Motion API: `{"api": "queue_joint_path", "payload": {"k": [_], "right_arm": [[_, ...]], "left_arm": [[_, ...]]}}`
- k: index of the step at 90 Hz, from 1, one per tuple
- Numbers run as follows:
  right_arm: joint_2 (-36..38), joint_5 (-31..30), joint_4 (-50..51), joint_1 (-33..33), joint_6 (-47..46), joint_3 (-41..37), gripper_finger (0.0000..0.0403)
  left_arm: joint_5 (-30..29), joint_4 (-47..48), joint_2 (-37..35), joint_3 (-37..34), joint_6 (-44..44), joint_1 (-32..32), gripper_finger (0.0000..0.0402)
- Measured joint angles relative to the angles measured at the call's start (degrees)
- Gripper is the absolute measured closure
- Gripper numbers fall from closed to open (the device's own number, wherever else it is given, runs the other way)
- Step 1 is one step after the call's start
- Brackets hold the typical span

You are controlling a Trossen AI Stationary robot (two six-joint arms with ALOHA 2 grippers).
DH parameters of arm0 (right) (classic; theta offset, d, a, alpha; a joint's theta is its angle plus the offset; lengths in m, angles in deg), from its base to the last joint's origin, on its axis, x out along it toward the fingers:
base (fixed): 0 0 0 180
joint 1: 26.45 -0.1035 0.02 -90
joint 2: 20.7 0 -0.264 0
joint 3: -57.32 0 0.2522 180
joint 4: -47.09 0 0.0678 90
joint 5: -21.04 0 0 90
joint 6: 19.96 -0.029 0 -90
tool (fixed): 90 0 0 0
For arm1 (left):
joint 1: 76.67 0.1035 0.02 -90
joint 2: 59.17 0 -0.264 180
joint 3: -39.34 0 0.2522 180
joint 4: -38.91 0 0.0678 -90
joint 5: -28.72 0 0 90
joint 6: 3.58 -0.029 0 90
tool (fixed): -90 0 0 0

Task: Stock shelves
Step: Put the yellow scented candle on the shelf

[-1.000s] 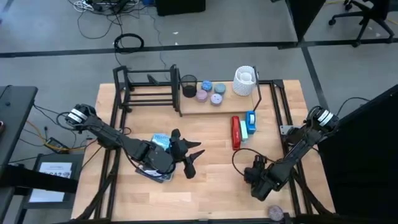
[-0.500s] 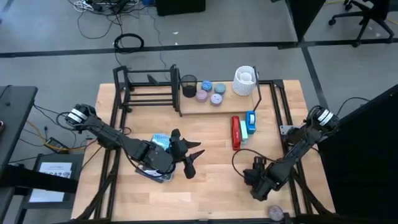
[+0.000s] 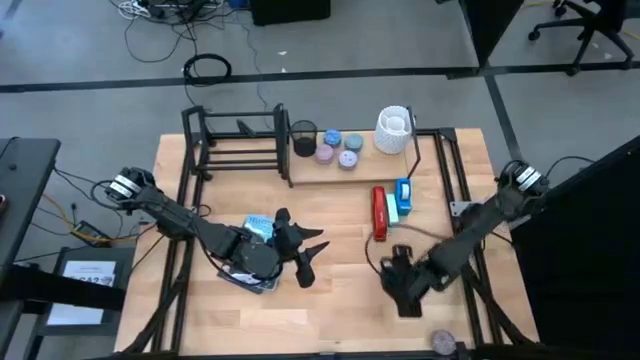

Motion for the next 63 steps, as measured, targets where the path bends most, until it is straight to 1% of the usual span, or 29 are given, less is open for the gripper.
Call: {"api": "queue_joint_path", "payload": {"k": [8, 17, 30, 38, 49, 57, 63], "right_arm": [[1.7, -1.1, 0.4, 9.4, 10.9, 0.9, 0.015], [2.0, -0.4, -0.4, 23.0, 22.8, 1.1, 0.015], [-0.9, 5.2, -3.3, 42.9, 37.2, 1.0, 0.015], [-2.5, 7.5, -4.1, 52.0, 41.4, 2.0, 0.015], [-4.8, 10.9, -5.5, 60.2, 43.5, 3.0, 0.015], [-6.2, 12.0, -7.9, 63.2, 43.5, 3.1, 0.015], [-7.3, 11.9, -8.1, 63.9, 43.6, 3.2, 0.015]], "left_arm": [[0.0, 0.1, 0.0, 0.0, -0.2, 0.0, 0.0275], [0.0, 0.4, 0.0, 0.0, -0.2, 0.0, 0.0275], [0.0, 0.4, 0.0, 0.0, -0.3, 0.0, 0.0275], [0.0, 0.3, 0.0, 0.0, -0.2, 0.0, 0.0275], [0.0, -0.1, 0.0, 0.0, 0.3, 0.0, 0.0275], [0.0, -0.4, 0.0, 0.0, 1.1, 0.0, 0.0275], [0.0, -0.7, 0.0, 0.0, 1.1, 0.0, 0.0275]]}}
